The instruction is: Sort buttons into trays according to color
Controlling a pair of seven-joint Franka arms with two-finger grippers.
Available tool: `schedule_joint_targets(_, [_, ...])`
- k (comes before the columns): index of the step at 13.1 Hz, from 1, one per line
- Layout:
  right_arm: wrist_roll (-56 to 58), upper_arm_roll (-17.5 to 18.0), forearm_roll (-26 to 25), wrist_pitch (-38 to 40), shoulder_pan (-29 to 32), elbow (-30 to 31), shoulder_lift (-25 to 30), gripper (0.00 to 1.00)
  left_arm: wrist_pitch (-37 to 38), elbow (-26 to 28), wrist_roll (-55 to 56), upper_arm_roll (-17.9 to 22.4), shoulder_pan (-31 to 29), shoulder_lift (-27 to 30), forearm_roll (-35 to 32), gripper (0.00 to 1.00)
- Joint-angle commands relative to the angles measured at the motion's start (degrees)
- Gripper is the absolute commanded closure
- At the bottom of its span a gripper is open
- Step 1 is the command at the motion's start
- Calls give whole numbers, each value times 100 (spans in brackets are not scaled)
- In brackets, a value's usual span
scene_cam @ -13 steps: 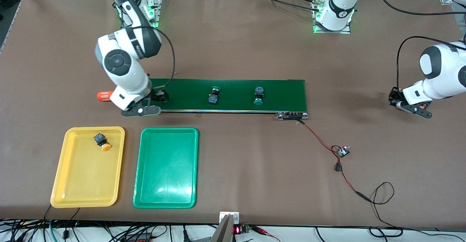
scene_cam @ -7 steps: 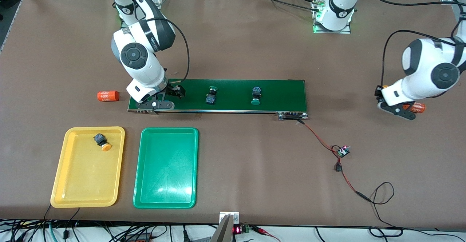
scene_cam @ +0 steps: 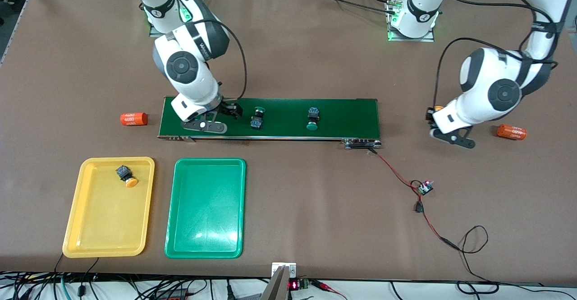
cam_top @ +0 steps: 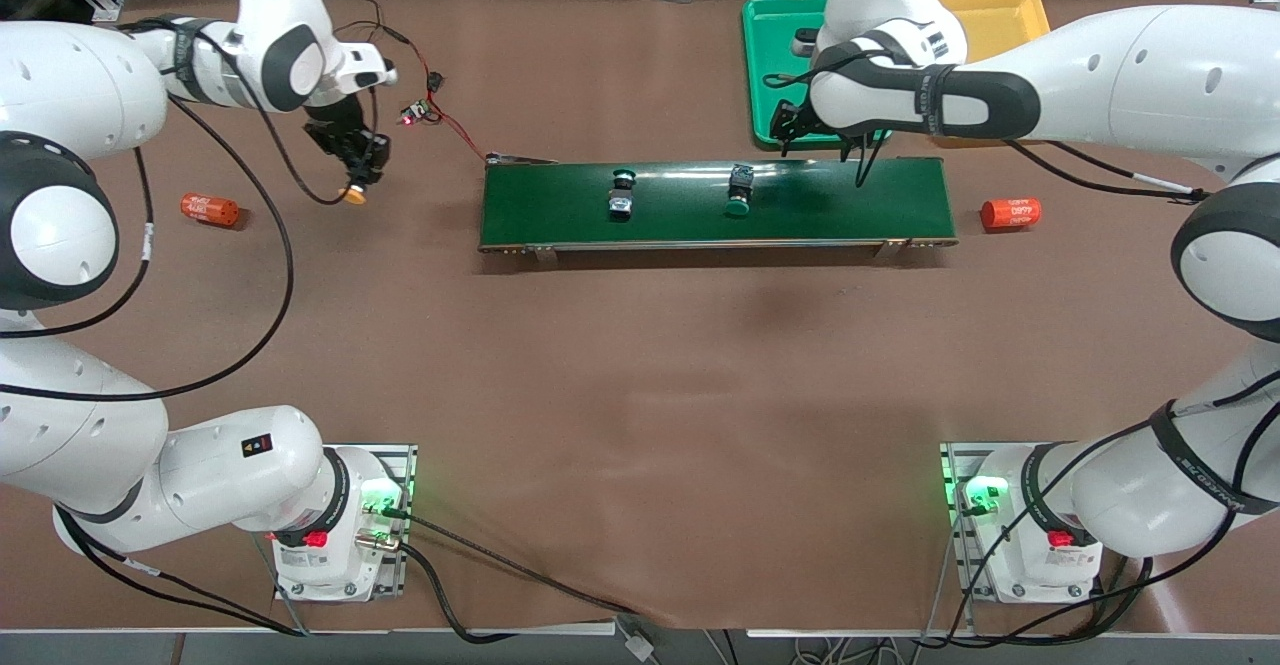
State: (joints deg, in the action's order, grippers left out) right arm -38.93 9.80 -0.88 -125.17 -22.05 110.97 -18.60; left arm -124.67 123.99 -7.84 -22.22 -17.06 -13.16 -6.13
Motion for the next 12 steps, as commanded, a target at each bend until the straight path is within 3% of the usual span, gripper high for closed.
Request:
schedule_joint_targets(1, [-167, -31, 71, 80, -176, -163, -223, 0, 57, -234, 588, -89, 421, -177, 279, 100])
schedule_joint_targets(4, [-167, -22, 53, 27, -282, -172, -328, 0, 48, -787, 1370, -89, 931, -520, 427, 100])
schedule_joint_targets(9, [-150, -22, 27, -34, -387, -207, -399, 0, 4, -1411, 1768, -81, 1450, -1100, 788, 100])
schedule_joint_targets(12, [-150, -13, 27, -43, -387, -216, -417, 0, -224, -1457, 1839, -81, 1557, -1285, 912, 100])
